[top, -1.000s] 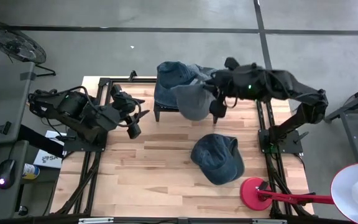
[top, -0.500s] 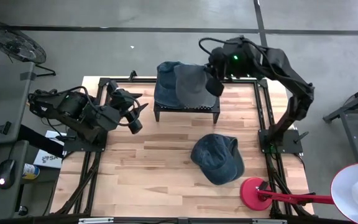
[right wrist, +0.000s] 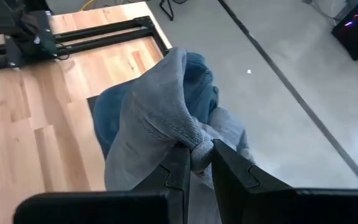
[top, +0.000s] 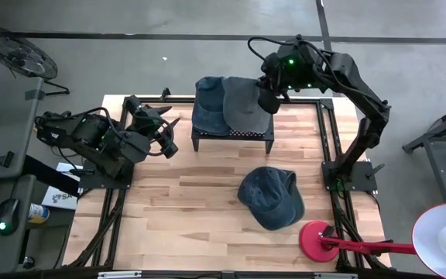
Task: Pick & Place hat
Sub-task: Stack the left gray cap on the gray cap on the shelf
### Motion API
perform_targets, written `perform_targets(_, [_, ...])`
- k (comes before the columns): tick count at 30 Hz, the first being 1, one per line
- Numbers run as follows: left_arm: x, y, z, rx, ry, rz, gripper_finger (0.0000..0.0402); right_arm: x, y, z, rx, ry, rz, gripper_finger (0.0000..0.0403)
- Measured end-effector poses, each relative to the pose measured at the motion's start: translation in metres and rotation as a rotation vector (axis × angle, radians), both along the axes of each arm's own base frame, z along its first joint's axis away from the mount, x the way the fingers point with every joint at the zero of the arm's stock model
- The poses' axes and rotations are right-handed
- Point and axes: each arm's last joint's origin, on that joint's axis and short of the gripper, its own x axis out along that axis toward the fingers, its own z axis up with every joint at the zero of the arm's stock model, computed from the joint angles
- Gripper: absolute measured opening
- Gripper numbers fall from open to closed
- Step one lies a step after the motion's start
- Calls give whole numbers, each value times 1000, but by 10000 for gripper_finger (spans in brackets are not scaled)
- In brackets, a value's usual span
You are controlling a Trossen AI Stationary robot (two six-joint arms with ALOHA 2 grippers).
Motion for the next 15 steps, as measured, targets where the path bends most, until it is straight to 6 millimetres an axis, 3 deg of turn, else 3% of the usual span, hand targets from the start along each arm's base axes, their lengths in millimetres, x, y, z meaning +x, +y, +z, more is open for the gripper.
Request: perform_targets(15, [-2,3,3,197,104,77,177,-6,2,-6,69,49,-120,37])
